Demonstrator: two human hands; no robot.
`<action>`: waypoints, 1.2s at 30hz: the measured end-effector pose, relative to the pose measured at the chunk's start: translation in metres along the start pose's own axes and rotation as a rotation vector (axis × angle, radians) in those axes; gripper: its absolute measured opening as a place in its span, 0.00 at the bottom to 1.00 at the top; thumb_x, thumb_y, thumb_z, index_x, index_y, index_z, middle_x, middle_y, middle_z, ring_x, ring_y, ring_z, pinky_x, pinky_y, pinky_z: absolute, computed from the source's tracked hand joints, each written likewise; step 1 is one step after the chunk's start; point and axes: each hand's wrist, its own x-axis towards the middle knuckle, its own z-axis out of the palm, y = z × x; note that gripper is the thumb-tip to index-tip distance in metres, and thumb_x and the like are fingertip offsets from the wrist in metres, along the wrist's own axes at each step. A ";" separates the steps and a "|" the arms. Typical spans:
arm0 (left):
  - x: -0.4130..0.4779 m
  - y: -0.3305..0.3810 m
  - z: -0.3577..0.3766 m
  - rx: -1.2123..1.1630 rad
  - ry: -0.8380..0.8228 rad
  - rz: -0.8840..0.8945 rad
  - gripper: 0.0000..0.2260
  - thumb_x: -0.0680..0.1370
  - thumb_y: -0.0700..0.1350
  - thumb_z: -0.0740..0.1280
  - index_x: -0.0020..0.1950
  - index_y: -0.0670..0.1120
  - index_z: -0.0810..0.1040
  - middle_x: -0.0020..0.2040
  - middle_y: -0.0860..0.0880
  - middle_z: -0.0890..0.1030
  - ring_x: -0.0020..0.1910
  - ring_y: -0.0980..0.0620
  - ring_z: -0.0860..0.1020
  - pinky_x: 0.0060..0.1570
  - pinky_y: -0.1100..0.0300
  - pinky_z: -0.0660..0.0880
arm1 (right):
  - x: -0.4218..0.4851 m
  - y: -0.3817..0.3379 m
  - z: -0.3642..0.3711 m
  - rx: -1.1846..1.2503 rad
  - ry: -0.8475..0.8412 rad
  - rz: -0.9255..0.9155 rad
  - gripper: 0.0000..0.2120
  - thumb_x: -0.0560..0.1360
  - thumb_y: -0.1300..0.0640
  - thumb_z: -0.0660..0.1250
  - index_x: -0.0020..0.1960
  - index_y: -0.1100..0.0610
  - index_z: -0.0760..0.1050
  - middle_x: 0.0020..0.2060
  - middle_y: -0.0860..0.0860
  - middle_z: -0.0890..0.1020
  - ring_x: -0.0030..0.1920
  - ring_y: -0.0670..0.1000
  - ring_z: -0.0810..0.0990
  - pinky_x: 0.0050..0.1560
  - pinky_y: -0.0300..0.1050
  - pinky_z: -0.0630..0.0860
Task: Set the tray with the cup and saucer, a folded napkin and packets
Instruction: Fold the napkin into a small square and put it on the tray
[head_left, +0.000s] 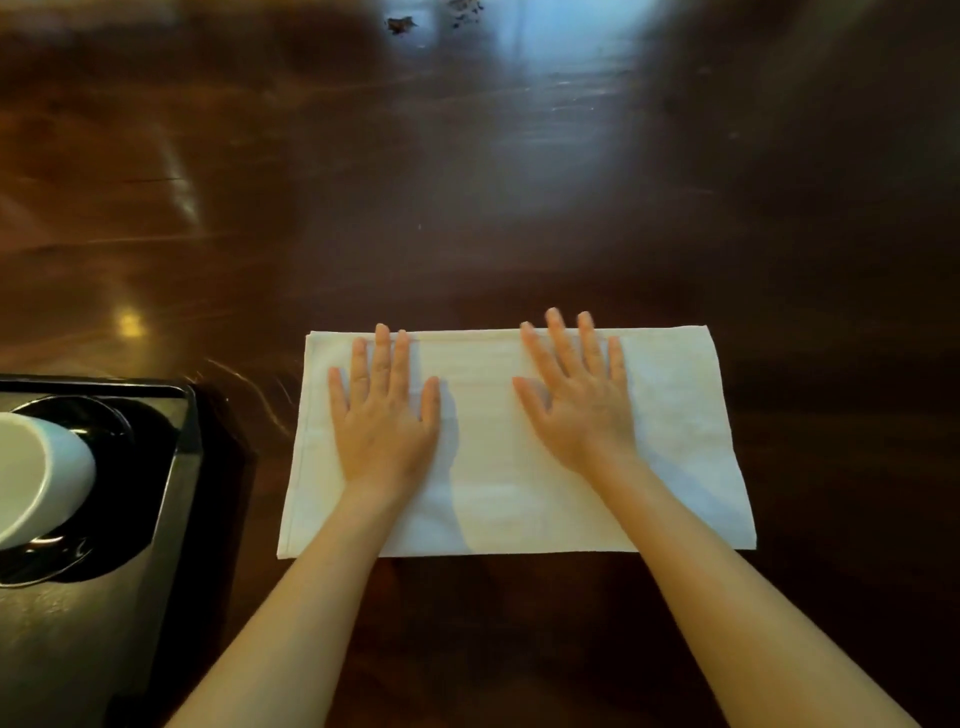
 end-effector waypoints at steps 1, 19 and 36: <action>-0.001 -0.008 -0.002 -0.010 0.004 -0.010 0.28 0.79 0.59 0.46 0.76 0.51 0.50 0.78 0.51 0.50 0.76 0.51 0.45 0.73 0.50 0.40 | -0.004 0.014 -0.002 -0.017 -0.010 0.033 0.28 0.77 0.39 0.43 0.76 0.44 0.48 0.77 0.49 0.51 0.76 0.56 0.45 0.73 0.58 0.41; -0.086 0.109 0.019 -0.027 -0.067 0.411 0.25 0.80 0.56 0.47 0.76 0.49 0.53 0.77 0.48 0.54 0.76 0.48 0.50 0.71 0.45 0.43 | -0.019 0.077 -0.003 -0.056 0.036 0.143 0.29 0.76 0.39 0.38 0.76 0.46 0.45 0.77 0.51 0.48 0.76 0.54 0.43 0.74 0.53 0.40; -0.073 -0.060 -0.005 0.064 -0.024 0.098 0.28 0.79 0.59 0.42 0.76 0.48 0.45 0.77 0.49 0.46 0.76 0.52 0.43 0.74 0.55 0.43 | -0.053 -0.078 -0.004 0.148 0.011 -0.062 0.31 0.76 0.47 0.38 0.76 0.57 0.51 0.76 0.55 0.53 0.76 0.56 0.48 0.72 0.57 0.39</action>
